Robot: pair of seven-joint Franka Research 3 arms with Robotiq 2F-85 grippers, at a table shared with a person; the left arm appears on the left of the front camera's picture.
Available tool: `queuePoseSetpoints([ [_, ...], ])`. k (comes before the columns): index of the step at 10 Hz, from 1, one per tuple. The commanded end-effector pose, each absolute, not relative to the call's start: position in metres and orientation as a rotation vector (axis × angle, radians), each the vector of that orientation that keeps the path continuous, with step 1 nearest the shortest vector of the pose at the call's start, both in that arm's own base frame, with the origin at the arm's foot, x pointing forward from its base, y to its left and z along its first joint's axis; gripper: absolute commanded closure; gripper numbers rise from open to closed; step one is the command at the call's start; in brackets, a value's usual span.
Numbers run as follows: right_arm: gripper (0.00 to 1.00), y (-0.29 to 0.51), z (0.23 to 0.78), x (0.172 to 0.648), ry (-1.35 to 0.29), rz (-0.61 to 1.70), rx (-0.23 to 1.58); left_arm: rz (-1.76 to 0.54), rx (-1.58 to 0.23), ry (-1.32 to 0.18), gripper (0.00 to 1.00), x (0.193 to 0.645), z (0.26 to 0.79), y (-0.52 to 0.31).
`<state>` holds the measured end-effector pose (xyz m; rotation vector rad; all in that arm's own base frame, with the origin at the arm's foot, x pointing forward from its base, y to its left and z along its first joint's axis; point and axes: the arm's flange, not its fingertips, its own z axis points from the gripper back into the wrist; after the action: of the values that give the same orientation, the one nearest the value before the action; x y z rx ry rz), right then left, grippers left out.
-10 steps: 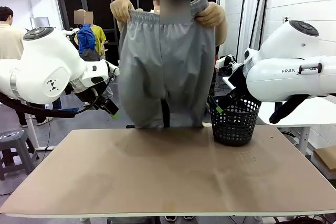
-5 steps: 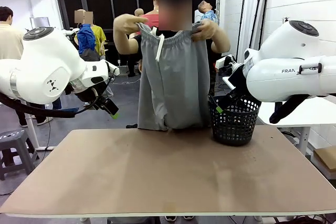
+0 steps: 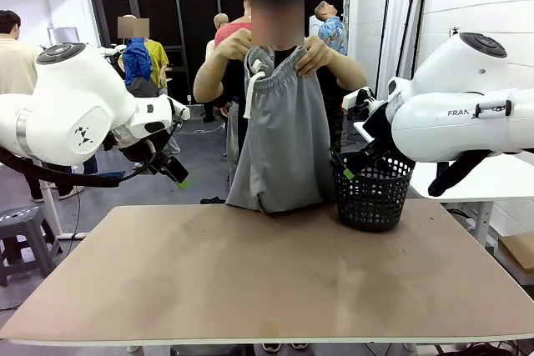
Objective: Fold the training pants.
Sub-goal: Grab both ends of the Training pants handed by a person.
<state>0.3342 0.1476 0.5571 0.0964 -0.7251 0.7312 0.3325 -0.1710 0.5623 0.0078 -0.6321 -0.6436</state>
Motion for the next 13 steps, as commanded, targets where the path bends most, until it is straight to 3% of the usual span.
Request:
queuePoseSetpoints([
  [1,0.00,0.1471,0.5568,0.3346,-0.724,0.731,0.098,-0.649,0.006,-0.631,0.00,0.3340,0.5629,-0.1707],
  [13,0.00,0.1471,0.5568,0.3346,-0.724,0.731,0.098,-0.649,0.006,-0.631,0.00,0.3340,0.5629,-0.1707],
])
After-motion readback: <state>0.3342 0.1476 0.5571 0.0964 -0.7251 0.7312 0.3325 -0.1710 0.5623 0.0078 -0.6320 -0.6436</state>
